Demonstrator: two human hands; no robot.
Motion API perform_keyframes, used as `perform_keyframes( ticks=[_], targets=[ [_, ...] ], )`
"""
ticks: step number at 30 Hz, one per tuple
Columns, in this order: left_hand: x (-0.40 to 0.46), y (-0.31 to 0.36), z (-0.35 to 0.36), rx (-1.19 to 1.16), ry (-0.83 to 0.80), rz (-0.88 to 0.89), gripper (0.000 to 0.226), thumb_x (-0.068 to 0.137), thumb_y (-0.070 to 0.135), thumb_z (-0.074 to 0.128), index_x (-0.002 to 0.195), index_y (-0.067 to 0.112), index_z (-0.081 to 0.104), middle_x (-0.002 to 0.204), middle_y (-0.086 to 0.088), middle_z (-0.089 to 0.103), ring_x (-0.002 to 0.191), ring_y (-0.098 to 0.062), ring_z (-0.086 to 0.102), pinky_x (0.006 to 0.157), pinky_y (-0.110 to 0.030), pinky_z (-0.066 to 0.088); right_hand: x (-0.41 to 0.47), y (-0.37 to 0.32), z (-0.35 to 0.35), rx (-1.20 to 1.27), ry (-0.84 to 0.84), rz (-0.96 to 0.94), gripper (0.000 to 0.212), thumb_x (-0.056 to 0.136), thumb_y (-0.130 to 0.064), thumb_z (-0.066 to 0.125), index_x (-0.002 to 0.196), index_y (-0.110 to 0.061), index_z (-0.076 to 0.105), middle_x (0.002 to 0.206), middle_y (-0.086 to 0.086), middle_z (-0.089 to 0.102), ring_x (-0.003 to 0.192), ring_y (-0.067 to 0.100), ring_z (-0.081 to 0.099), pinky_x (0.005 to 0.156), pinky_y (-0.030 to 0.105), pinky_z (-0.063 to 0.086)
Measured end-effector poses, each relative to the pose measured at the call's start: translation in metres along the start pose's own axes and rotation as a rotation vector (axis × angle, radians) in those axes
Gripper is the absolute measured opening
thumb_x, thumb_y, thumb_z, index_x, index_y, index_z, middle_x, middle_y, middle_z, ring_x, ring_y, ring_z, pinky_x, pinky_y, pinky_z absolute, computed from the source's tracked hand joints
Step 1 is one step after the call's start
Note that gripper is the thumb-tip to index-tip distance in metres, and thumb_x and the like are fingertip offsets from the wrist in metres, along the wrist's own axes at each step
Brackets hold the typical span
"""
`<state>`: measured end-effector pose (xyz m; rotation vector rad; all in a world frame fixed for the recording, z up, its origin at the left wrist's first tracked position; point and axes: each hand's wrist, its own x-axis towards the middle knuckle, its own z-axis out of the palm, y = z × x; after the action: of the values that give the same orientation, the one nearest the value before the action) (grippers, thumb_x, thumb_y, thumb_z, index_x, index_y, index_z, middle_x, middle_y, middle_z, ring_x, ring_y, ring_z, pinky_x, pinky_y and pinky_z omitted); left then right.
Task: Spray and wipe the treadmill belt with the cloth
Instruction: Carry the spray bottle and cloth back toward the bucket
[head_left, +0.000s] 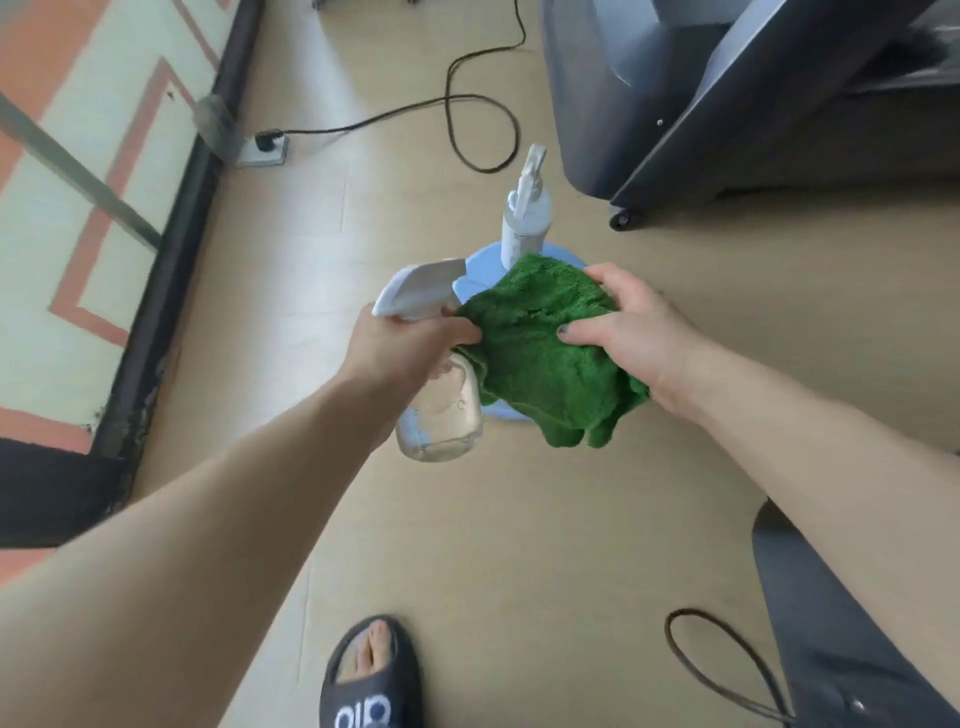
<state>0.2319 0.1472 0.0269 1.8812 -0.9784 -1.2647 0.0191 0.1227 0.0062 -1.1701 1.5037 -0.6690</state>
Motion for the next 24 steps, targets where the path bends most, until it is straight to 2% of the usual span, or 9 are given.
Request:
perform_keyframes(
  ticks=[4, 6, 8, 10, 13, 16, 18, 20, 24],
  targets=[
    [0.070, -0.006, 0.018, 0.106, -0.060, 0.070, 0.015, 0.081, 0.008, 0.082, 0.078, 0.018, 0.071, 0.067, 0.004, 0.062, 0.057, -0.011, 0.055, 0.054, -0.021, 0.048, 0.078, 0.024, 0.011, -0.188, 0.145, -0.045, 0.052, 0.080, -0.012, 0.073, 0.125, -0.033, 0.060, 0.112, -0.006, 0.068, 0.100, 0.022, 0.066, 0.090, 0.035, 0.054],
    [0.098, -0.008, 0.026, 0.132, -0.045, 0.111, 0.010, 0.082, 0.008, 0.081, 0.079, 0.015, 0.074, 0.071, 0.000, 0.066, 0.064, -0.017, 0.058, 0.060, -0.024, 0.048, 0.107, 0.037, 0.017, -0.245, 0.180, -0.045, 0.058, 0.081, -0.013, 0.072, 0.133, -0.034, 0.057, 0.118, -0.004, 0.066, 0.102, 0.020, 0.061, 0.083, 0.028, 0.048],
    [0.119, -0.008, 0.032, 0.100, -0.031, 0.144, 0.012, 0.083, 0.013, 0.082, 0.076, 0.018, 0.073, 0.074, -0.004, 0.070, 0.069, -0.026, 0.064, 0.065, -0.029, 0.048, 0.127, 0.050, 0.023, -0.285, 0.202, -0.045, 0.059, 0.084, -0.013, 0.069, 0.136, -0.035, 0.055, 0.126, -0.004, 0.063, 0.100, 0.017, 0.056, 0.079, 0.024, 0.041],
    [0.134, -0.009, 0.037, 0.031, -0.011, 0.190, 0.012, 0.084, 0.020, 0.084, 0.077, 0.021, 0.074, 0.078, -0.008, 0.075, 0.079, -0.033, 0.074, 0.070, -0.032, 0.052, 0.137, 0.060, 0.026, -0.362, 0.273, -0.070, 0.059, 0.085, -0.013, 0.067, 0.138, -0.035, 0.052, 0.133, -0.003, 0.057, 0.106, 0.018, 0.053, 0.083, 0.025, 0.039],
    [0.144, -0.012, 0.042, -0.094, 0.036, 0.272, 0.013, 0.087, 0.031, 0.083, 0.092, 0.020, 0.077, 0.095, -0.015, 0.080, 0.075, -0.020, 0.070, 0.068, -0.028, 0.054, 0.143, 0.071, 0.033, -0.451, 0.438, -0.143, 0.056, 0.087, -0.015, 0.067, 0.138, -0.029, 0.050, 0.128, 0.002, 0.055, 0.118, 0.024, 0.052, 0.090, 0.031, 0.040],
    [0.154, -0.019, 0.046, -0.146, 0.040, 0.369, 0.022, 0.089, 0.040, 0.081, 0.100, 0.022, 0.076, 0.092, -0.008, 0.077, 0.073, -0.010, 0.065, 0.063, -0.019, 0.051, 0.143, 0.084, 0.044, -0.477, 0.589, -0.200, 0.047, 0.088, -0.014, 0.065, 0.132, -0.024, 0.054, 0.120, 0.005, 0.056, 0.112, 0.029, 0.053, 0.090, 0.037, 0.042],
    [0.158, -0.023, 0.049, -0.138, 0.030, 0.437, 0.019, 0.091, 0.044, 0.080, 0.102, 0.030, 0.074, 0.086, 0.007, 0.070, 0.074, -0.006, 0.063, 0.065, -0.015, 0.050, 0.139, 0.099, 0.055, -0.493, 0.668, -0.227, 0.041, 0.088, -0.016, 0.065, 0.129, -0.020, 0.058, 0.116, 0.008, 0.058, 0.110, 0.033, 0.054, 0.090, 0.041, 0.042],
    [0.161, -0.029, 0.054, -0.110, 0.011, 0.486, 0.013, 0.094, 0.044, 0.078, 0.102, 0.037, 0.070, 0.087, 0.012, 0.066, 0.076, -0.006, 0.061, 0.067, -0.014, 0.049, 0.134, 0.111, 0.063, -0.458, 0.736, -0.223, 0.039, 0.089, -0.021, 0.066, 0.127, -0.019, 0.060, 0.115, 0.009, 0.060, 0.108, 0.034, 0.054, 0.092, 0.043, 0.042],
    [0.172, -0.049, 0.063, -0.026, -0.034, 0.536, 0.015, 0.094, 0.049, 0.075, 0.102, 0.049, 0.063, 0.098, 0.010, 0.069, 0.100, -0.015, 0.066, 0.084, -0.026, 0.052, 0.138, 0.109, 0.060, -0.364, 0.734, -0.171, 0.044, 0.093, -0.032, 0.063, 0.136, -0.024, 0.055, 0.126, 0.004, 0.058, 0.118, 0.029, 0.049, 0.101, 0.040, 0.037]
  ],
)
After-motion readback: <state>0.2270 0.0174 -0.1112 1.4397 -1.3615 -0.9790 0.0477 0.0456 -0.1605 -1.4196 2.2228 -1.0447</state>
